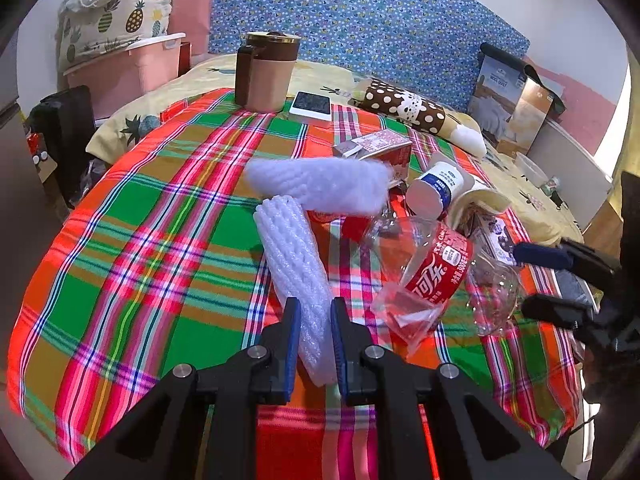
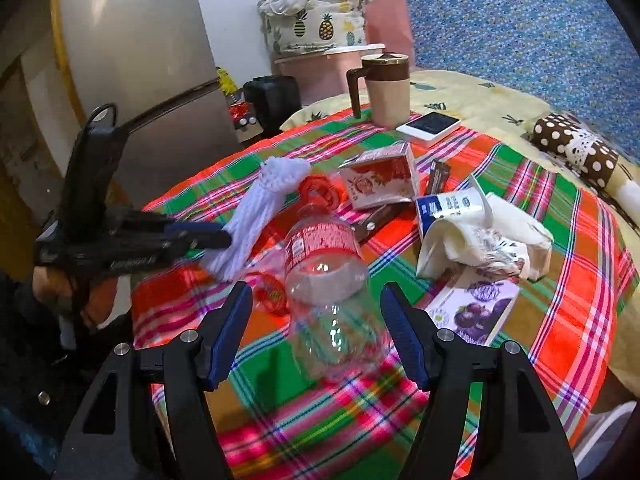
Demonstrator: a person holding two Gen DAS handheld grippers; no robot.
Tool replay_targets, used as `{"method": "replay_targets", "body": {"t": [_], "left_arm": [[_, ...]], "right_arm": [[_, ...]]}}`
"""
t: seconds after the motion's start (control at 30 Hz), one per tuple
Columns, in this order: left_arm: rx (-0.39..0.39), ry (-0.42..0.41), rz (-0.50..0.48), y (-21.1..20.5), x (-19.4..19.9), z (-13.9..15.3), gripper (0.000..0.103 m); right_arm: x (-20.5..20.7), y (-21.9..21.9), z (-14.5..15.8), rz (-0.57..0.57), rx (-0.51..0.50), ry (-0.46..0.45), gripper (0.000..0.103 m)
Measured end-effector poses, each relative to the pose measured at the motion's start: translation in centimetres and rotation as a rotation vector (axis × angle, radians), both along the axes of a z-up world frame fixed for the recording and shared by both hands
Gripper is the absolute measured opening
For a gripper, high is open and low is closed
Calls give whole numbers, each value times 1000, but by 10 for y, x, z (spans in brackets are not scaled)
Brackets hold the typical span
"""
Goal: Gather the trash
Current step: 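Lift the Coca-Cola bottle with the right tool while the left tool grasps a white foam net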
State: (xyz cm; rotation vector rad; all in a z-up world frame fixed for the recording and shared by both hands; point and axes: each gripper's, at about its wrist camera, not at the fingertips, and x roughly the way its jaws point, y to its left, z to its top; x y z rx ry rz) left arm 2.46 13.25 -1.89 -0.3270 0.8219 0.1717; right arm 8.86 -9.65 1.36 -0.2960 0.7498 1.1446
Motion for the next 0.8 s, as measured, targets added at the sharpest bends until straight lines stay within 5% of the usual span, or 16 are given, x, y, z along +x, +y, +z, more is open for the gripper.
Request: {"method": "replay_targets", "body": {"t": [0.33, 0.8], "left_arm": [[-18, 10, -20, 1, -6, -4, 16], [-2, -30, -64, -17, -13, 11, 16]], "right_arm": [[12, 29, -18, -52, -187, 69, 68], [-23, -18, -8, -281, -78, 87, 60]]}}
